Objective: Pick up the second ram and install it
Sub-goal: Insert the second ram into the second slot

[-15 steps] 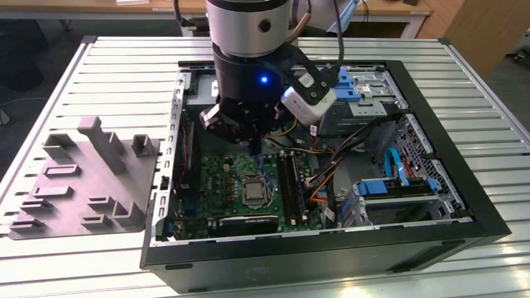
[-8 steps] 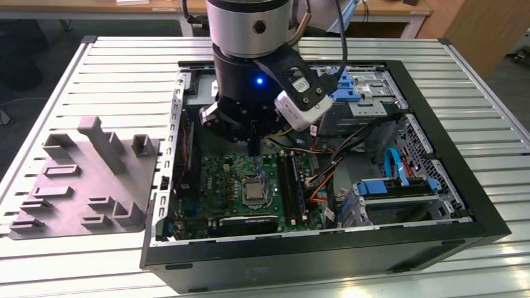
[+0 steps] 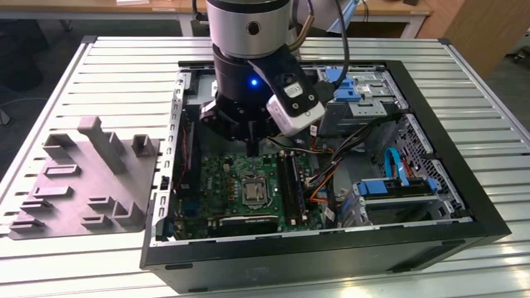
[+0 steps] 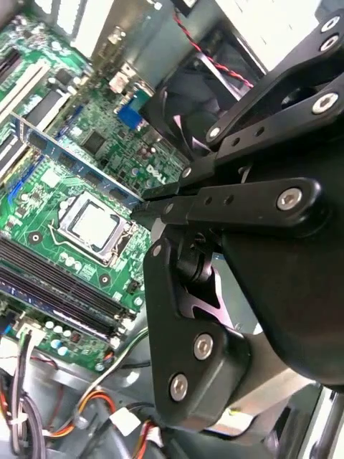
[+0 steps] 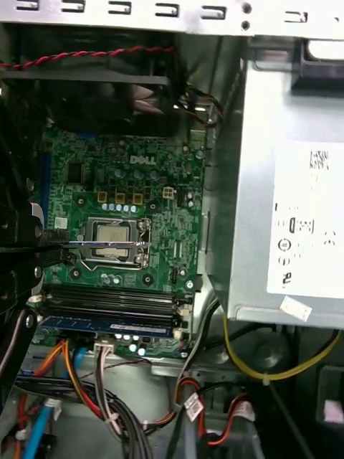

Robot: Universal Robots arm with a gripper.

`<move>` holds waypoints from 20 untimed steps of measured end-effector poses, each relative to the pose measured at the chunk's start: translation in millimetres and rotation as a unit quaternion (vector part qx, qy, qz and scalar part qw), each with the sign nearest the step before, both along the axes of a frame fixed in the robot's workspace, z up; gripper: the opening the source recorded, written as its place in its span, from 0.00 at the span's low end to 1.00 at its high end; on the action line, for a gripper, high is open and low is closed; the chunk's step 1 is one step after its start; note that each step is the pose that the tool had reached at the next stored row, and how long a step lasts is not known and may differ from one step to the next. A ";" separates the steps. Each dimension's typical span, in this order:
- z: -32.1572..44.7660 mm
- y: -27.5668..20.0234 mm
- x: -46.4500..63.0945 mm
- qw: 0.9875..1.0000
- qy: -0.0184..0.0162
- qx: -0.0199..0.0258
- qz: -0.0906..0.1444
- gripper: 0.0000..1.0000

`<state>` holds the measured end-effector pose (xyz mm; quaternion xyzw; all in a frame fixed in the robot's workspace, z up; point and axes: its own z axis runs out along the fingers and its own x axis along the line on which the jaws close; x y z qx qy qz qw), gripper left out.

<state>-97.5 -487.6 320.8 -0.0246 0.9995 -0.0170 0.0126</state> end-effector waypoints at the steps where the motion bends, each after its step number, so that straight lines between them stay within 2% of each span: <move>1: -0.2 0.0 0.0 1.000 0.000 0.000 -0.009 0.13; 3: -0.4 0.0 0.0 1.000 0.000 0.000 -0.026 0.13; 5: -0.7 -0.1 0.0 1.000 0.000 0.001 -0.029 0.13; 6: -1.1 -0.1 0.1 1.000 0.000 0.005 -0.028 0.13; 9: -1.3 -0.1 0.0 0.999 -0.001 0.022 -0.029 0.13; 15: -2.3 -0.1 0.0 0.999 -0.001 0.024 -0.028 0.13; 20: -5.6 -0.1 1.2 1.000 -0.001 0.024 -0.014 0.13</move>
